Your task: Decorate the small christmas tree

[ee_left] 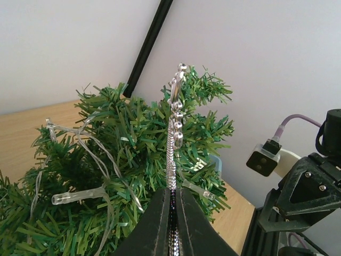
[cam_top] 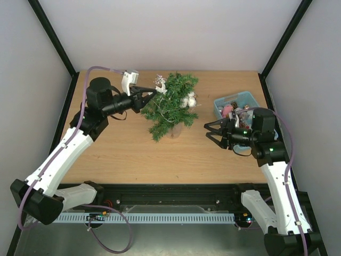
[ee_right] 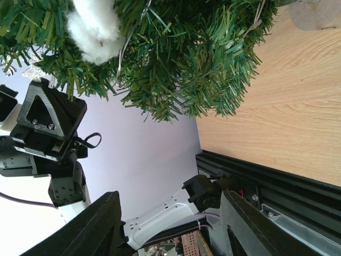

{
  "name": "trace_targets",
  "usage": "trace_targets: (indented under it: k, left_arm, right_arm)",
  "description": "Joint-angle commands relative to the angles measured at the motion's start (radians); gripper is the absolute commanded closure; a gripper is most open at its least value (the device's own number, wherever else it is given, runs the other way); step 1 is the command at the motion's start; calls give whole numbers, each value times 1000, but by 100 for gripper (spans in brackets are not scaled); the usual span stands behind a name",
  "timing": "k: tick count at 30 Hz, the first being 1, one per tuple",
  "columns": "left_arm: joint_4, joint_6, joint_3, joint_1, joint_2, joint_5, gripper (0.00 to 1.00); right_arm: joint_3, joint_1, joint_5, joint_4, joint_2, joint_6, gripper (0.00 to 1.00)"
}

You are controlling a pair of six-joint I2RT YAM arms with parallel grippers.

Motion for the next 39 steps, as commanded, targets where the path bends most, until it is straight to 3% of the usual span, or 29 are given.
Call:
trace_targets:
  k: [1,15,39]
  left_arm:
    - [21,44,25,-26,14,-30,98]
    - [30,117,-15,-151,50,-226,98]
    - [98,113,-163,-164,-15,-215,98]
  right_arm:
    - [-17,-3,-39,31,-9,9,47]
    - [-39,-3,-50,35,-30,7,46]
    - [-76,-3,-60,51,-55,19,45]
